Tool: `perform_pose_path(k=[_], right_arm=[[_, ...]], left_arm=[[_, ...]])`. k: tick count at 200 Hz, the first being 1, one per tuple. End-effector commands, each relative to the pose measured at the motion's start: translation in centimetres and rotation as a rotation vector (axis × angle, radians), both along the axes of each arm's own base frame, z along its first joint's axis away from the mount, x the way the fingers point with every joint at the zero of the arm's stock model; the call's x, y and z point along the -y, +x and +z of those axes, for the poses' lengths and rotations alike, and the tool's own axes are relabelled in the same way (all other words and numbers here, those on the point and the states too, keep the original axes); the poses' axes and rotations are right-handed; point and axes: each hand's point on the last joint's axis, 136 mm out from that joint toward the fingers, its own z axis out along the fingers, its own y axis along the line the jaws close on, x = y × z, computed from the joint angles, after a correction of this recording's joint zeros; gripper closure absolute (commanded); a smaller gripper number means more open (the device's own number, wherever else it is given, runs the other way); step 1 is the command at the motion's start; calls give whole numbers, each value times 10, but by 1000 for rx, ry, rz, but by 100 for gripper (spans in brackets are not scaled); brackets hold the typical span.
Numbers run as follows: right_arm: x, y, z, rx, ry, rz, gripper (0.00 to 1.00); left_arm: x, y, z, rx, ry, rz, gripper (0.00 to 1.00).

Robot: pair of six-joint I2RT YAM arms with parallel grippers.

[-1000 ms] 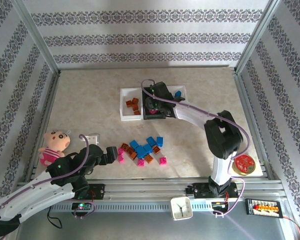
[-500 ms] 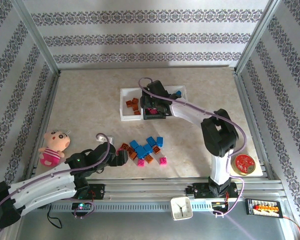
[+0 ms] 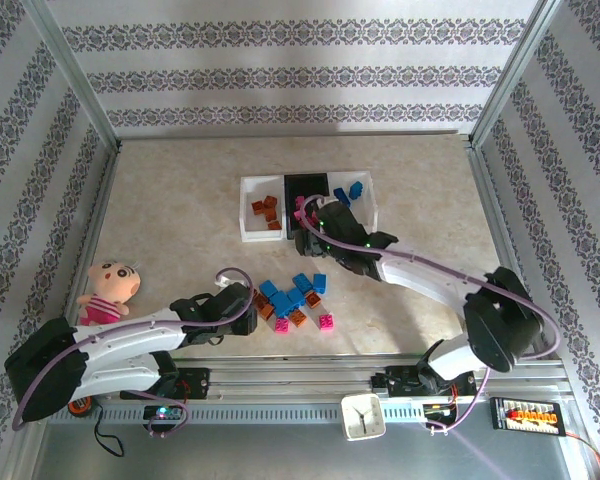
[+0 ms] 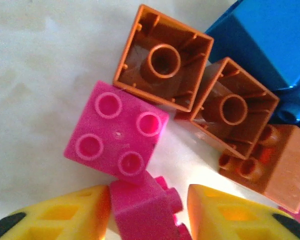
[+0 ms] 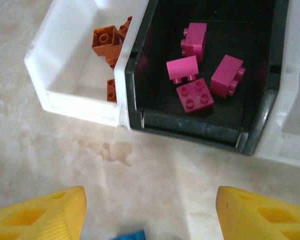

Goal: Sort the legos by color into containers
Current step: Pick up the lego from the middle-left of the table, then place the lego in the container.

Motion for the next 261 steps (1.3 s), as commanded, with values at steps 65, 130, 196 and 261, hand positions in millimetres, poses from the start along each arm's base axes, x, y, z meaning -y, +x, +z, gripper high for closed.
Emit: perform_pose_path(k=[65,130,196,261], right_arm=[[61,-37,12,97,40,-147,30],[98,-71,-24,33,27,-206,29],[99,-102,-47,-46,64,-166,29],[82,-141,-78,-165,87,-85,28]], left_arm=[[42,29,68,114,-146,-65,83],[125,157,134,234,-199,-122,84],[144,279,115,193,-164,-34,79],[161,323,118,178,-165,-23,45]])
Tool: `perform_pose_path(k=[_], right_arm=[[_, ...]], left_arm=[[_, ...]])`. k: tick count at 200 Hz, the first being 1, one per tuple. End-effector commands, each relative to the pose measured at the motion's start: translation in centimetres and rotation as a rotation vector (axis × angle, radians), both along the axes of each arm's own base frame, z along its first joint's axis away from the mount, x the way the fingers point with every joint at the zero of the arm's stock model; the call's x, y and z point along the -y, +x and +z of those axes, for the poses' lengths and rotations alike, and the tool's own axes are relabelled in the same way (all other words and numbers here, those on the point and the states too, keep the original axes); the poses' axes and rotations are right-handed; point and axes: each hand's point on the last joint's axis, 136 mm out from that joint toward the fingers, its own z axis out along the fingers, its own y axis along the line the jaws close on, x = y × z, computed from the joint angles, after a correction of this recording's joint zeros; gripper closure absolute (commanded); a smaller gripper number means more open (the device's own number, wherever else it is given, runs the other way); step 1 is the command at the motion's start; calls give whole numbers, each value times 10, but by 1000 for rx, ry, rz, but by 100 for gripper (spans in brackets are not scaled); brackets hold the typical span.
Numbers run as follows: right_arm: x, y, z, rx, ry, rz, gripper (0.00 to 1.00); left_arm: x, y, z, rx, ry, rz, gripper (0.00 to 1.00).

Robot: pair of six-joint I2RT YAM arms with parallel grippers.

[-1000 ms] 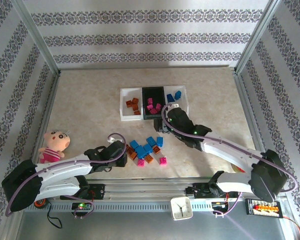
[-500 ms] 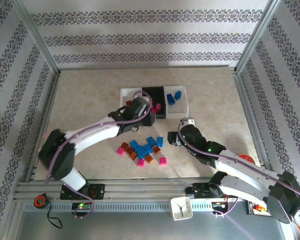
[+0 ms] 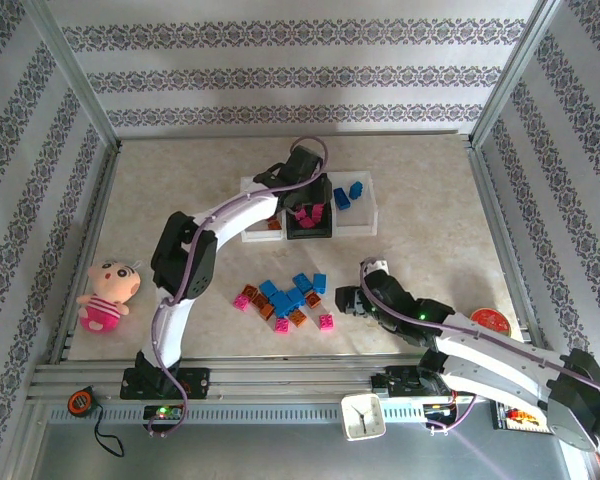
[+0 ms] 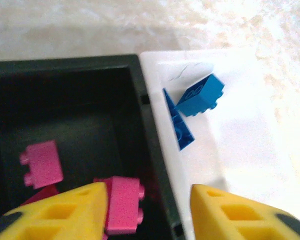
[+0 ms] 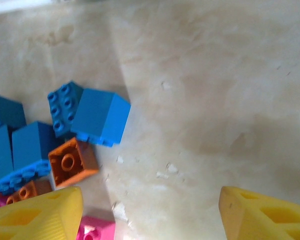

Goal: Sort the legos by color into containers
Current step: Place the lego in the container, then pick up the lego from the bottom-center of the table.

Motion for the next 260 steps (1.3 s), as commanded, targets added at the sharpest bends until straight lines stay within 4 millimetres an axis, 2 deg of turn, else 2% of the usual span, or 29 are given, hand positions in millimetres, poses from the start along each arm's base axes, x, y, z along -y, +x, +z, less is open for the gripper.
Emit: perform_pose_path(k=[1,31,50,64,70,77,81,89,130,160,186,213,239,260], right_arm=[[-3,-17,-15,-64,25,8,28],[-13,-29,-22,-83,27,31,27],[-21,-34,-24,-84,15,55,27],[-29,-38,-25,-89,5,77,27],[-31,-41,-29,-93,-9,89,27],[-31,-43,-34,-98,-34,101,27],[-39,-40,-25,-84,-19,105,27],[-43,-41,-25,-81,-37,119,27],[-63,-39,-25,-49,-110,160,27],[-67,-35,-34,-52,-184,170,31],[-69,-37,-47,-88,-247,175,39],[-68,-40,-55,-110,-277,174,51],[-66,-41,-51,-103,-272,181,67],[-65,-39,-38,-73,-253,192,75]], left_arm=[[-7,3,2,-38,21,-4,45],[-4,-4,39,10,-54,-25,31],[-7,-24,65,62,-126,-39,21],[-15,-44,75,91,-158,-47,16],[-20,-53,80,106,-173,-45,11],[-26,-65,79,106,-182,-44,7],[-30,-72,79,108,-192,-43,4],[-37,-86,78,114,-209,-38,0],[-82,-155,74,146,-266,-2,0],[-120,-195,56,143,-256,60,0],[-146,-220,39,130,-240,111,0],[-164,-238,26,123,-246,153,0],[-176,-252,12,105,-238,173,0],[-182,-259,4,91,-232,180,0]])
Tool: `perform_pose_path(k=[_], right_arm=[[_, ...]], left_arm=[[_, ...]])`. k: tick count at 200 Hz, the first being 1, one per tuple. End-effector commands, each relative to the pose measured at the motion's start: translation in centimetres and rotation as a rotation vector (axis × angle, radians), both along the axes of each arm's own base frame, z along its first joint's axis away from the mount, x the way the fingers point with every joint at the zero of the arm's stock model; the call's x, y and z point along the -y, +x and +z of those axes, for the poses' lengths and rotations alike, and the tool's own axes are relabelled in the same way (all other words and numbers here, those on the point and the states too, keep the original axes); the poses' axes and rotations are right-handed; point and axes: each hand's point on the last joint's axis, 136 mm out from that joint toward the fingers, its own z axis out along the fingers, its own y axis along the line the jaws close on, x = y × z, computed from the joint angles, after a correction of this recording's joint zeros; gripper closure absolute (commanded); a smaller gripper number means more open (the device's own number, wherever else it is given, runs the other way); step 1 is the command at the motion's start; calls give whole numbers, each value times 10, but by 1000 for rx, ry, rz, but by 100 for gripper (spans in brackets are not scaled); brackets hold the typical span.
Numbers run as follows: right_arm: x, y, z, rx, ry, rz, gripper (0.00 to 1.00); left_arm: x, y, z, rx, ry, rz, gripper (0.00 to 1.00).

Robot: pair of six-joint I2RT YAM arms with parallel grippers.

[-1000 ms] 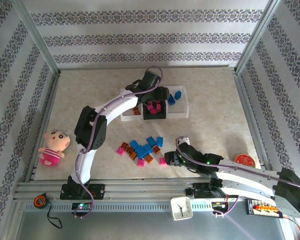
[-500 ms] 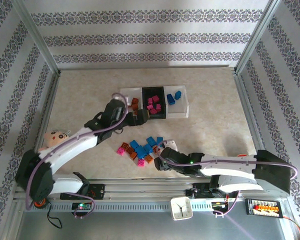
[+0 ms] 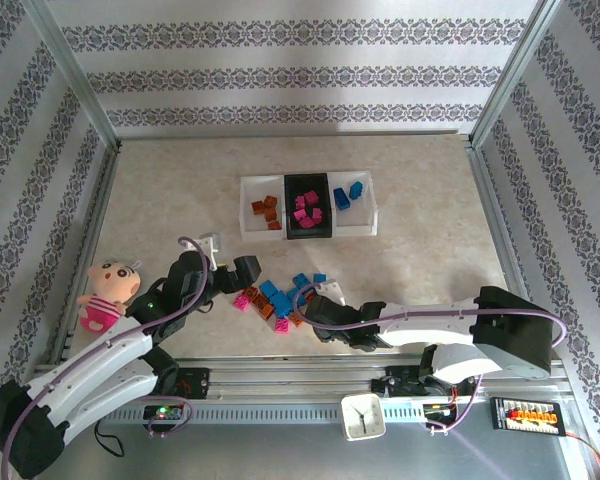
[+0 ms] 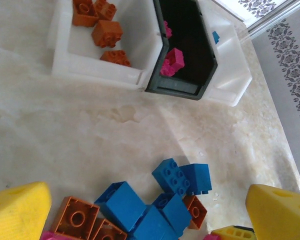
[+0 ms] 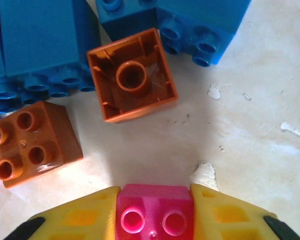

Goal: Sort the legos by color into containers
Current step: Pick up the lego from the bottom-center of the table, then place the lego in the container.

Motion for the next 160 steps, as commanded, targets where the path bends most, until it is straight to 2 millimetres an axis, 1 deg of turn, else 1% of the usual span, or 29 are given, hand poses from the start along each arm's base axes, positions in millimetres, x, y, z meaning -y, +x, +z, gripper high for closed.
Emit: perform_pose_path(k=[1,13,22,37,51,62,81,105,111,114,131,147,160], right_arm=[[1,3,18,43,13,11,75],[1,8,33,72,22,26,77],[0,15,49,107,34,39,78],[-2,32,78,161,57,57,78],[-4,55,103,190,95,42,78],[-3,77,120,218,123,18,78],[-4,118,140,261,129,-17,78],[-11,169,144,263,115,-57,78],[-12,180,140,252,105,-63,78],[-14,187,142,256,106,-68,78],[-19,218,136,251,76,-91,77],[-23,244,122,233,29,-109,77],[-26,261,110,210,6,-122,77]], left_arm=[[-9,-11,-15,-46,15,28,0],[-12,-15,-20,-53,12,30,0],[-13,-18,-24,-58,3,35,0],[-15,-22,-31,-65,-16,36,0],[-17,-25,-37,-74,-22,45,0],[-18,-27,-41,-82,-25,47,0],[-19,-31,-45,-92,-26,41,0],[-20,-34,-52,-116,-21,42,0],[-20,-35,-54,-124,-22,40,0],[-20,-36,-54,-126,-23,41,0],[-20,-38,-58,-141,-25,40,0],[-20,-39,-61,-153,-25,39,0],[-20,-41,-63,-161,-24,39,0]])
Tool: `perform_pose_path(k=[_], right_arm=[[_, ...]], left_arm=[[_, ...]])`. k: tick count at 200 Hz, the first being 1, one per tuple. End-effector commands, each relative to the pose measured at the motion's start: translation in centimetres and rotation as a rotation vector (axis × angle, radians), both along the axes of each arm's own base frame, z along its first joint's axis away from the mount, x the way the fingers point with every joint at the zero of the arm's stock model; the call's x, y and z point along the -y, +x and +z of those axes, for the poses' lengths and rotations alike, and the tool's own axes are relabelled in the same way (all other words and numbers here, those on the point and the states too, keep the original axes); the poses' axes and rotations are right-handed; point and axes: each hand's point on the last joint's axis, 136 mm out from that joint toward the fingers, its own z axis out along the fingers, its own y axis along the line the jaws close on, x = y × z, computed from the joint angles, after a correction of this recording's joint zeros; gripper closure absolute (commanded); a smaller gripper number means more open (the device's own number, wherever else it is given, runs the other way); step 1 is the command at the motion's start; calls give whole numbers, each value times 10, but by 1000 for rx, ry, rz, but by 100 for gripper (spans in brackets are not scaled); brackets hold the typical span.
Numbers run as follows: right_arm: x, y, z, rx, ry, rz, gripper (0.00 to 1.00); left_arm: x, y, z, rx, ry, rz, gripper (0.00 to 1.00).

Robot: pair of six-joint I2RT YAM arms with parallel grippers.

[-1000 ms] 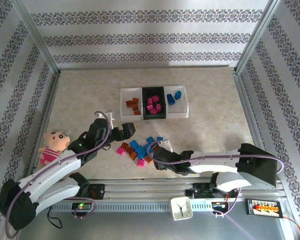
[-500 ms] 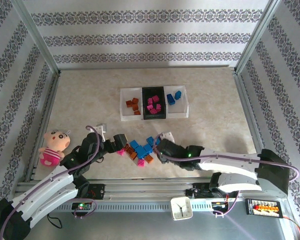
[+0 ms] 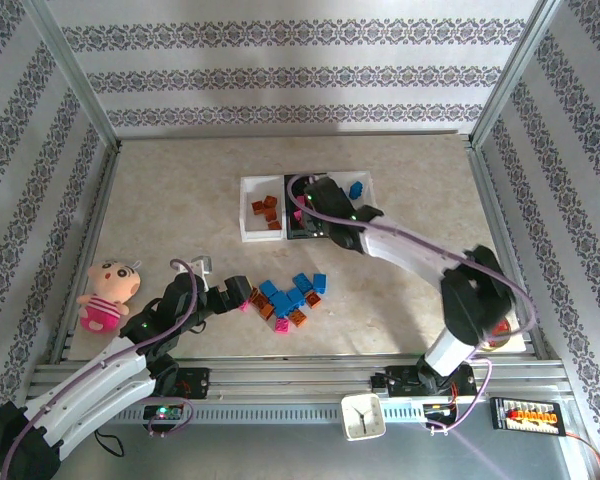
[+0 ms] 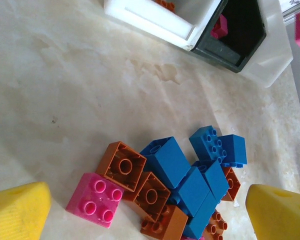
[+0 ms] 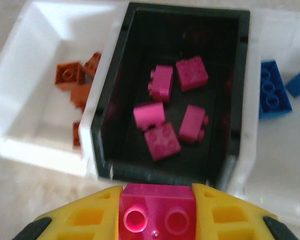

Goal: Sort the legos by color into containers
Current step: Place the lego in the container, then pick up the lego from the bottom-center of the table.

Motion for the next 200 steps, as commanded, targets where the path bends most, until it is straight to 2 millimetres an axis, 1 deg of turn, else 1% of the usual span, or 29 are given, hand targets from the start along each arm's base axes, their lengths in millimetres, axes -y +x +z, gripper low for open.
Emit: perform_pose_path(k=[1,11,28,37,50,64,80,98,111,123,133,145,155,172,178,187,190,200], right_arm=[[-6,27,-13,-24,-55,9,77],[-6,40,-20,-38,-60,-9,76],[-9,58,-30,-61,-60,-36,75],[-11,63,-36,-82,-57,-46,74],[-10,71,-41,-100,-59,-71,71],[-10,76,-46,-117,-70,-86,66],[-13,80,-42,-114,-63,-85,58],[-18,81,-29,-93,-35,-67,52],[-18,79,-18,-73,-25,-63,49],[-18,73,-7,-52,-13,-51,47],[-18,64,0,-42,-3,-37,45],[-18,48,9,-26,6,-16,42],[-17,32,10,-15,6,-2,38],[-13,1,5,-15,8,12,34],[-11,-12,-1,-30,9,16,33],[-8,-27,-5,-38,23,11,32],[-6,-35,-11,-51,23,11,32],[-1,-53,-19,-66,46,2,31]], left_arm=[[-1,-9,-11,-49,3,-6,0],[0,-10,-12,-54,3,-10,0],[-1,-12,-12,-59,8,-13,0],[-1,-13,-13,-60,7,-15,0],[-2,-13,-13,-61,8,-14,0],[-2,-13,-14,-62,10,-17,0],[-1,-14,-14,-63,10,-22,0],[0,-14,-12,-62,12,-30,0],[0,-14,-11,-57,17,-40,0],[0,-15,-10,-58,25,-45,0],[0,-15,-9,-60,34,-48,0],[0,-15,-7,-61,43,-52,0],[0,-15,-6,-59,45,-54,0],[0,-15,-4,-51,46,-57,0],[0,-14,-3,-47,45,-54,0],[0,-13,-3,-44,44,-53,0],[-1,-13,-4,-44,46,-52,0],[-1,-13,-5,-42,46,-51,0]])
